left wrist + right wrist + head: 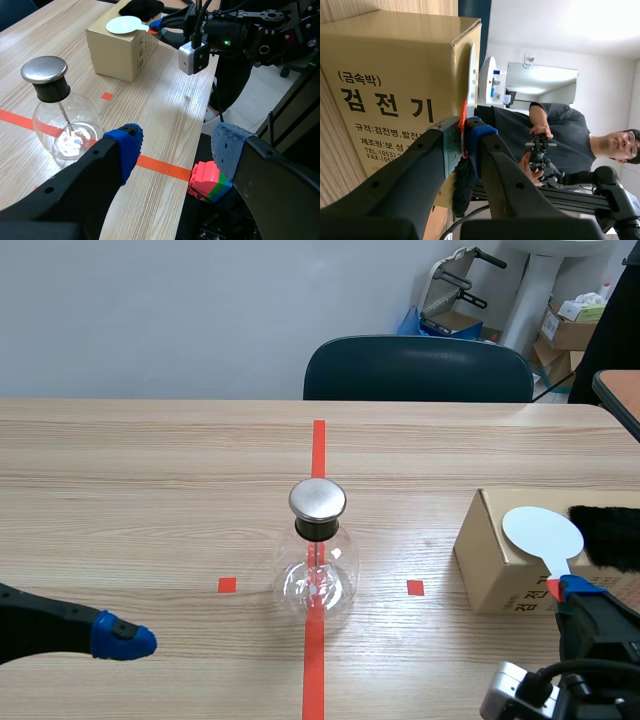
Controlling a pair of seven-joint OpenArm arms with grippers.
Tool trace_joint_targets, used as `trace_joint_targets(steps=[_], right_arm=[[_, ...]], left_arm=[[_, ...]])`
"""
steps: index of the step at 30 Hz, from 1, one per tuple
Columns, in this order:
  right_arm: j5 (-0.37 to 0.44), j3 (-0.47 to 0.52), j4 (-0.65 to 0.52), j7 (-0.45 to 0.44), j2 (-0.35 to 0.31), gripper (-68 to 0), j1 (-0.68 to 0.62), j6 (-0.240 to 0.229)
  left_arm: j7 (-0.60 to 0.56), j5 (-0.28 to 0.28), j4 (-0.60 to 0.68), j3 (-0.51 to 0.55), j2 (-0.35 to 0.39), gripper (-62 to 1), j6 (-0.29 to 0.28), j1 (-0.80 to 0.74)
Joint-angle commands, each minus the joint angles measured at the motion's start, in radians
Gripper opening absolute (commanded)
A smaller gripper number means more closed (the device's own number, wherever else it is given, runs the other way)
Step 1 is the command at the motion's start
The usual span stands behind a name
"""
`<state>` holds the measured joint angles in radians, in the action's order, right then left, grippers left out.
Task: Do the electroscope experiment
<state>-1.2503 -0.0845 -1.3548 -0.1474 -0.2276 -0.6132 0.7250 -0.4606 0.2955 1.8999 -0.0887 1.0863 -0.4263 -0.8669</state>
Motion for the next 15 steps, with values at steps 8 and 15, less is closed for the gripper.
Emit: trace_joint_targets(steps=[8,15], right_arm=[[0.000,0.006,-0.016,0.007,-0.016,-66.7,0.001,0.058],[-0.003,0.006,-0.018,0.000,-0.016,-66.7,0.001,0.058]], left_arm=[[-0.014,0.006,0.012,-0.001,-0.008,-27.7,0.011,0.000],[-0.014,0.006,0.012,-0.001,-0.008,-27.7,0.048,0.000]])
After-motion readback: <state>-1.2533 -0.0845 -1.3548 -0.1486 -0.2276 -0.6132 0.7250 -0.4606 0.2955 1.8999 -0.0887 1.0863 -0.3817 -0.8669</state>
